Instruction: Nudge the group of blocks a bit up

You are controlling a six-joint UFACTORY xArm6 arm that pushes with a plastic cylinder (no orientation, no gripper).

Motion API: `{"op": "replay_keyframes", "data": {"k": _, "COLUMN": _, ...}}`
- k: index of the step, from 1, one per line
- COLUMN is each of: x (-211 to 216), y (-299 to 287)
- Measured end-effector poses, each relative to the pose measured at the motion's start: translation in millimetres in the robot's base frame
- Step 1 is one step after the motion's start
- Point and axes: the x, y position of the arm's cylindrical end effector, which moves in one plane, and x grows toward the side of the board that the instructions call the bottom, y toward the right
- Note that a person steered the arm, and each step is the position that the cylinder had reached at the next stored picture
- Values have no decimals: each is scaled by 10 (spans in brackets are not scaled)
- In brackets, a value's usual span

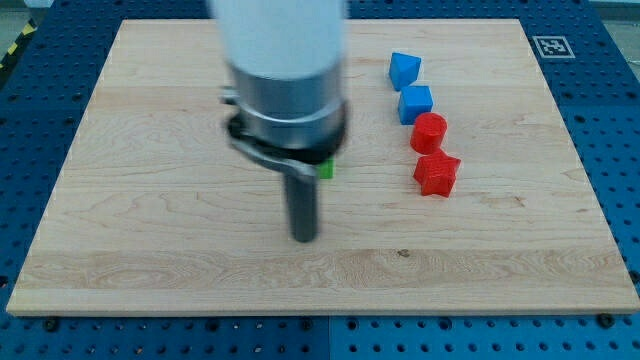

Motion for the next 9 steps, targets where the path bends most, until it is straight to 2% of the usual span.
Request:
{"op": "replay_keyframes", "data": {"k": 1, "x": -14, "y": 629}}
{"op": "replay_keyframes", "data": {"k": 2, "x": -230, "y": 1024}}
{"op": "replay_keyframes", "data": {"k": 7, "x": -475, "y": 1228}}
{"op": "replay_keyframes", "data": {"k": 9, "x": -759, "y": 1228}}
